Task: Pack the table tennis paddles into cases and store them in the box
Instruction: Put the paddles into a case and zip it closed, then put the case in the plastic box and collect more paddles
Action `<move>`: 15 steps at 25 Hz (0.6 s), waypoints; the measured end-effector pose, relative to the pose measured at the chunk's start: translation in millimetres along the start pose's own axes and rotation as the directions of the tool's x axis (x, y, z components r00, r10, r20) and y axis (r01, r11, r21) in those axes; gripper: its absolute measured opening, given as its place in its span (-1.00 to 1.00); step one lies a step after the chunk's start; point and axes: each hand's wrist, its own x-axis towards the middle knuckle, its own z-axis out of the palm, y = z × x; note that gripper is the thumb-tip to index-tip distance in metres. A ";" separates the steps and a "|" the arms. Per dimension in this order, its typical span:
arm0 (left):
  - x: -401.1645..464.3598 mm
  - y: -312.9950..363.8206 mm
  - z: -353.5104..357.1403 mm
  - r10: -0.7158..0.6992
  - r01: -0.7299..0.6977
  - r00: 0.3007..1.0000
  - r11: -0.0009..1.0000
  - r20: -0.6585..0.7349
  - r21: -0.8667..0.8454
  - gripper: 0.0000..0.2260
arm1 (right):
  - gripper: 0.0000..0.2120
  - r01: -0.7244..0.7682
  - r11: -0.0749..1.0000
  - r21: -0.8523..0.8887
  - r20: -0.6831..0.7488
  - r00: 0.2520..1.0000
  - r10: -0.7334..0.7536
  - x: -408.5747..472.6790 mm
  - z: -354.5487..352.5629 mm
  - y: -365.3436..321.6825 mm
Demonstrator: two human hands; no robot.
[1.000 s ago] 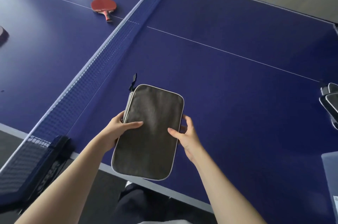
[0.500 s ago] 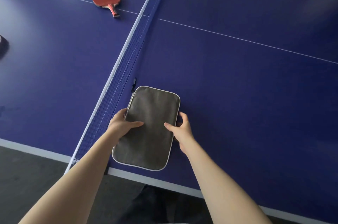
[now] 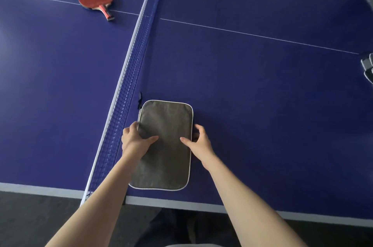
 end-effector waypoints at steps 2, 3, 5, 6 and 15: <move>-4.4 7.1 2.7 0.104 -0.098 0.993 0.991 -0.055 0.088 -0.29 | -0.33 0.023 1.000 -0.005 -0.017 1.000 -0.023 -3.2 -7.2 2.2; -6.0 11.1 4.3 0.161 -0.147 0.983 0.977 -0.085 0.154 -0.32 | -0.35 0.031 0.999 -0.014 -0.027 0.999 -0.032 -4.6 -12.1 3.2; -7.8 19.3 8.1 0.273 -0.233 0.955 0.933 -0.117 0.275 -0.37 | -0.40 0.051 0.997 -0.051 -0.045 0.998 -0.053 -6.4 -23.6 6.0; -8.4 24.6 10.8 0.323 -0.277 0.941 0.906 -0.102 0.320 -0.38 | -0.43 0.063 0.995 -0.081 -0.057 0.996 -0.068 -7.3 -30.6 8.4; -64.0 97.7 99.4 0.610 -0.703 0.699 0.487 0.375 0.518 -0.47 | -0.54 0.111 0.822 -0.558 -0.152 0.960 -0.233 -42.8 -148.1 64.9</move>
